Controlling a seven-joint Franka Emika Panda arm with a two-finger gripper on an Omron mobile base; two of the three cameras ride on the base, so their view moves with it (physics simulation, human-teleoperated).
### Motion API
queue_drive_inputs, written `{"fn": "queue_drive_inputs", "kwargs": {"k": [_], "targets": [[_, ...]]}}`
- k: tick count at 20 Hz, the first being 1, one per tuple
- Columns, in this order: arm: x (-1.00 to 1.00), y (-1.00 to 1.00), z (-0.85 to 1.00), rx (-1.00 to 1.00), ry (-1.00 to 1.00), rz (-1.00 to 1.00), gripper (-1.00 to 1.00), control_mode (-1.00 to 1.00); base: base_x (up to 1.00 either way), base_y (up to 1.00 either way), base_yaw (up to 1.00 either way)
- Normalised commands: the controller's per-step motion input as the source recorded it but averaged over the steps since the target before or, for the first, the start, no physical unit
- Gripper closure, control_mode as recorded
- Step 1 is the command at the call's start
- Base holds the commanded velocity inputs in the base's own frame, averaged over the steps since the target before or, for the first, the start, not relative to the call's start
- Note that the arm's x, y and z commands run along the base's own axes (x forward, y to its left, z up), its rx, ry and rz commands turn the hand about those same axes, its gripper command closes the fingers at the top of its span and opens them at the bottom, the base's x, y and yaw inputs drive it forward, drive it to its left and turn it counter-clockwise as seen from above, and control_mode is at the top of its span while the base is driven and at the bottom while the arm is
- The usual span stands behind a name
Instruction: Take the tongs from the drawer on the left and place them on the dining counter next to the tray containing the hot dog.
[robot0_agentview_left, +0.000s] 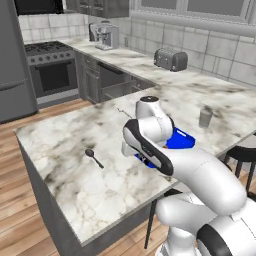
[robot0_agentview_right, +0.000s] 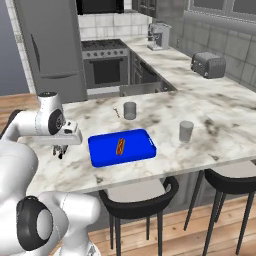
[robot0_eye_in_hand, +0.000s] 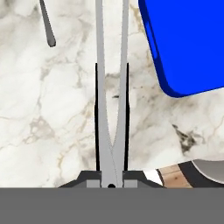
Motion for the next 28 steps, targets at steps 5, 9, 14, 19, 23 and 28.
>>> {"fn": "queue_drive_inputs", "kwargs": {"k": [5, 9, 14, 19, 23, 28], "targets": [[0.39, 0.0, -0.26, 0.0, 0.0, 0.02, 1.0, -1.0, 0.0, 0.0, 0.0], [0.39, 0.0, -0.28, -0.02, 0.0, 0.04, 1.0, -1.0, 0.0, 0.0, 0.0], [0.24, 0.0, -0.31, -0.03, 0.0, 0.06, 1.0, -1.0, 0.0, 0.0, 0.0], [0.1, -0.04, -0.29, -0.03, 0.0, 0.05, 1.0, -1.0, 0.0, 0.0, 0.0], [0.07, -0.05, -0.25, -0.02, 0.0, 0.02, 1.0, -1.0, 0.0, 0.0, 0.0], [0.05, -0.11, -0.21, -0.01, 0.0, 0.0, 1.0, -1.0, 0.0, 0.0, 0.0]]}}
